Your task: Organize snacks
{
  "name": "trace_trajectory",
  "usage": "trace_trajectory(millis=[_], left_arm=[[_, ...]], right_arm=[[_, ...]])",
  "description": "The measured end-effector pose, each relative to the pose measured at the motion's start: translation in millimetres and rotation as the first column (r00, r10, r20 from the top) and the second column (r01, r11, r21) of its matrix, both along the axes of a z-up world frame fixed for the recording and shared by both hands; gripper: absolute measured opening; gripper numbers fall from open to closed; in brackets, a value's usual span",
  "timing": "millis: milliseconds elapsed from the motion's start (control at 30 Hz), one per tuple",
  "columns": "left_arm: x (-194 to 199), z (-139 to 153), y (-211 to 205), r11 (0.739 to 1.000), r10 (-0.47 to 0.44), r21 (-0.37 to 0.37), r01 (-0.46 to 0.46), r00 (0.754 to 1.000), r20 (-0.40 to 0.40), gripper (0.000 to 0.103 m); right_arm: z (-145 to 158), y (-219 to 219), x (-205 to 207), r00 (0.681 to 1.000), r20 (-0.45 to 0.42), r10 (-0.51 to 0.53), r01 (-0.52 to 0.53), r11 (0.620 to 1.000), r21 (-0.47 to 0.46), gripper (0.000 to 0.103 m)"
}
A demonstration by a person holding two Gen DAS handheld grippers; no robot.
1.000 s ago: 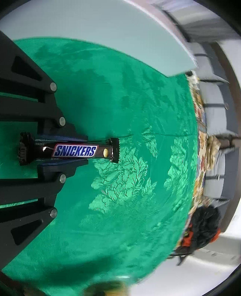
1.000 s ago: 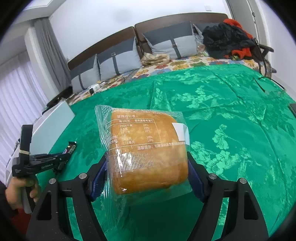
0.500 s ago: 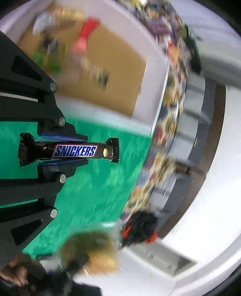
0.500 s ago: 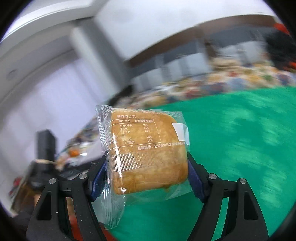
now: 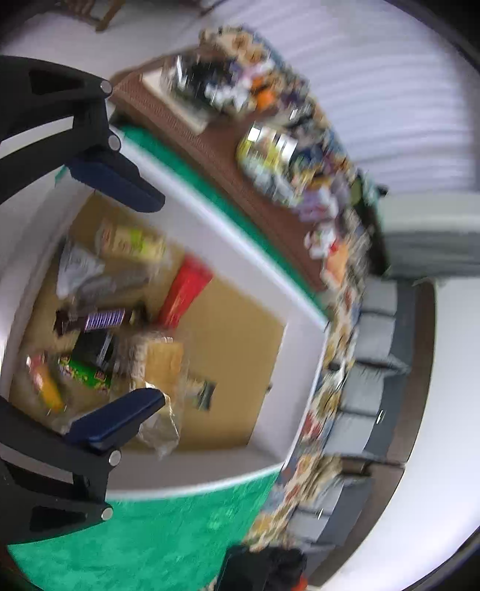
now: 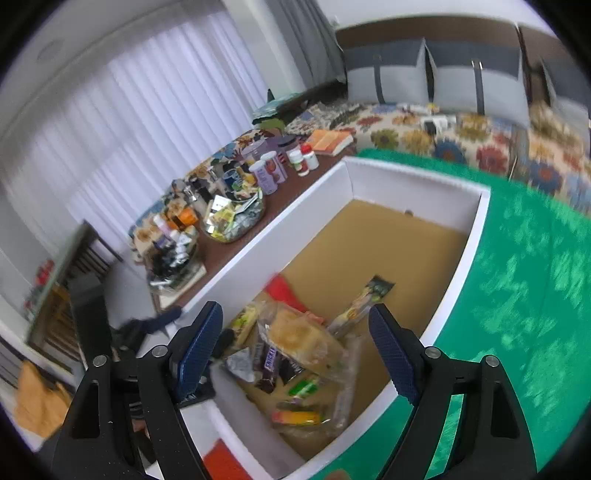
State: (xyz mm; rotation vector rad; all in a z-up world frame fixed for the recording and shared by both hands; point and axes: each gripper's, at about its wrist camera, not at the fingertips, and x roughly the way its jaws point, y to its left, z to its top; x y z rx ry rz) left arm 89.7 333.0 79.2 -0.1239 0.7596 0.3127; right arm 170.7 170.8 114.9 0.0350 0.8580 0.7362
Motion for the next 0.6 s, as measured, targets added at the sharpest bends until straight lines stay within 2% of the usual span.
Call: trace_trajectory(millis=[100,200,267,367,600], left_arm=[[-8,14,7,0.997,0.063,0.049,-0.064,0.998,0.023,0.102],[-10,21,7,0.988,0.127,0.088,-0.126,0.992,0.003,0.103],[-9,21,4,0.987,0.127,0.103,-0.123,0.991,-0.035,0.103],[-4,15,2,0.987,0.133,0.106,-0.119,0.981,-0.142,0.103],[-10,21,-5,0.990,0.119,0.083,-0.110,0.987,-0.108,0.103]], right_arm=[[6,2,-9,0.999,0.047,-0.007,0.008,1.000,-0.030,0.085],[4,1,-8,0.998,0.051,-0.022,0.024,0.999,-0.038,0.085],[-4,1,-9,0.998,0.045,-0.039,0.041,0.997,-0.064,0.085],[-18,4,-9,0.998,0.028,-0.057,0.060,0.992,-0.115,0.085],[-34,1,-14,0.996,0.014,-0.091,0.092,0.978,-0.187,0.085]])
